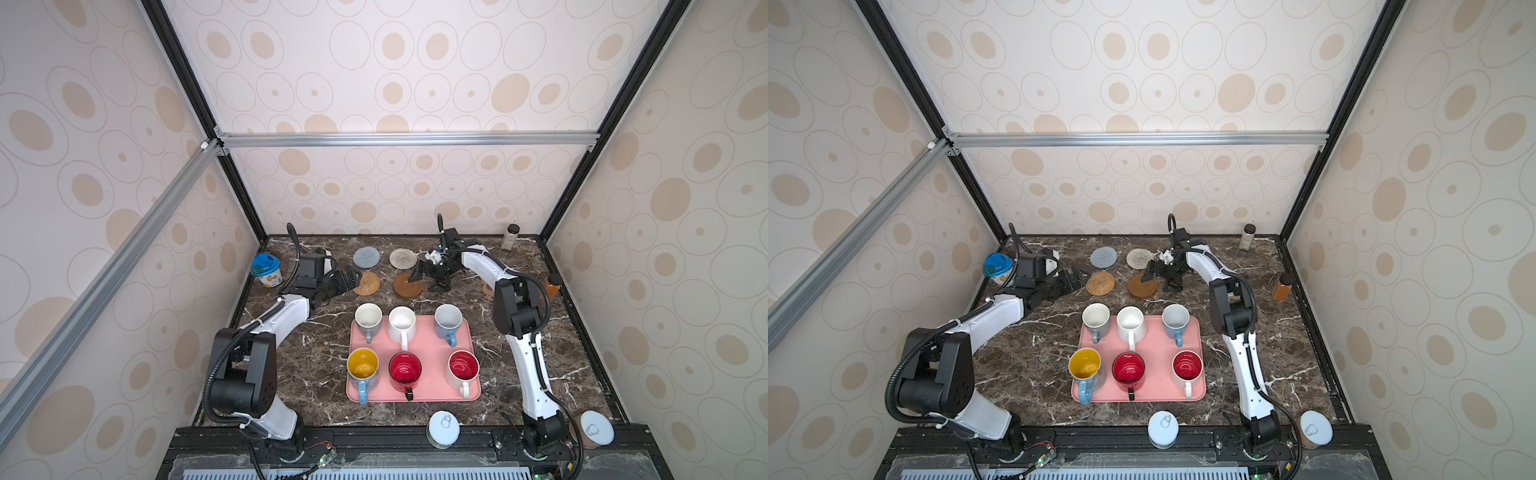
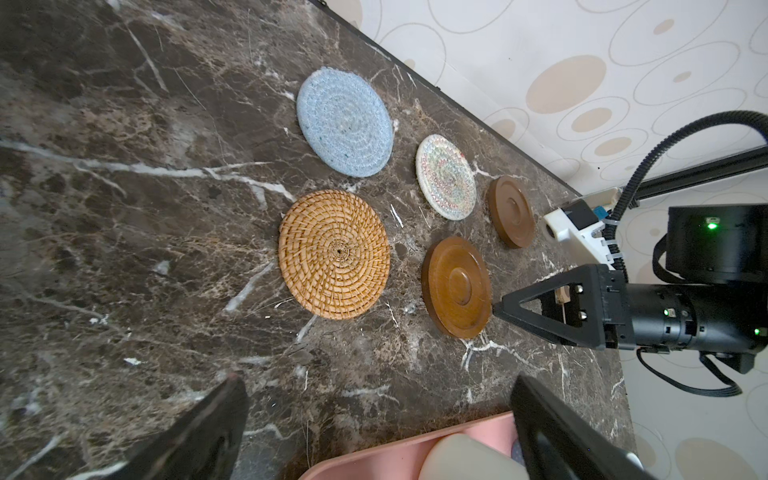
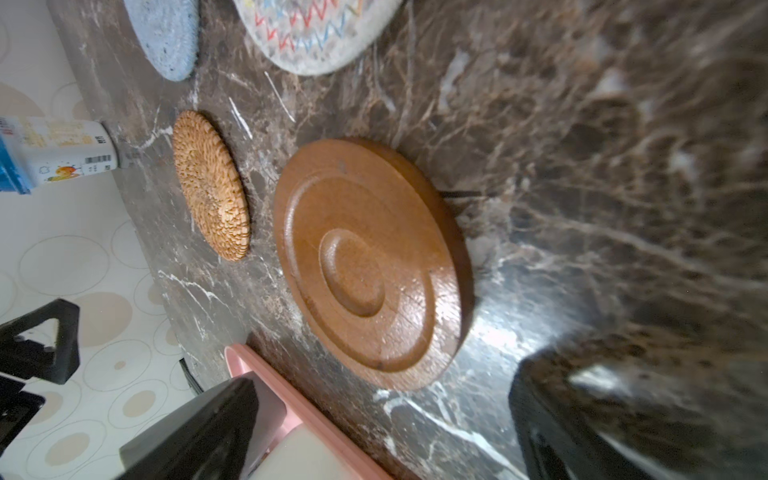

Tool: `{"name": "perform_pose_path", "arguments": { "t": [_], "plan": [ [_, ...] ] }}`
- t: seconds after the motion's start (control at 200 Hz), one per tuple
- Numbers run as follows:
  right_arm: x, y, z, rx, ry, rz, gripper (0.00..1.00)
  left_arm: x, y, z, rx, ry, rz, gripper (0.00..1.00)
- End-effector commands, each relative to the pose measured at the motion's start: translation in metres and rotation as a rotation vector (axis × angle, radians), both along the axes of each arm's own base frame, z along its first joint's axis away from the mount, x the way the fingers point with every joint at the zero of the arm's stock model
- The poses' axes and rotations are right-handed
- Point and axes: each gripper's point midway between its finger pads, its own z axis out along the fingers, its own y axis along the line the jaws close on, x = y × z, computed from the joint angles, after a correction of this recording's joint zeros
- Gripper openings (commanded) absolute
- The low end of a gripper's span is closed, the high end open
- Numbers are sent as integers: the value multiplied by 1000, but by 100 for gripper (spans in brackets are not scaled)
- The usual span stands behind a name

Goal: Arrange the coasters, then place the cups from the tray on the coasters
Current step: 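Release the wooden coaster and lift right gripper slightly, then move right gripper over the cork paw-print coaster and lower onto it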

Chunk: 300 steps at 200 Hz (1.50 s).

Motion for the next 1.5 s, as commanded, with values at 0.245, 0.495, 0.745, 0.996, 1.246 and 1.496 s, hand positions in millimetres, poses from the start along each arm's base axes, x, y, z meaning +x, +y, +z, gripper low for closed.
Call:
{"name": "perform_pose_path", "arguments": {
  "t": [0.245,0.495,0.745,0.996,1.246,1.496],
  "plan": [
    [-7,23,-5,73,35,-7,99,5,3,12,-12,-25,15,100],
    [-3,26,-6,86,32,-32,99,4,3,12,-10,-26,14,100],
    [-1,26,-5,91,29,-34,99,4,3,12,-9,-23,17,100],
    [5,12,18,39,-36,-19,99,4,4,14,-8,-28,19,100],
    [26,-55,70,-67,-173,-85,99,5,4,13,-10,-24,20,100],
    [19,-181,56,-505,-136,-156,99,8,3,15,-18,-30,20,100]
  ]
}}
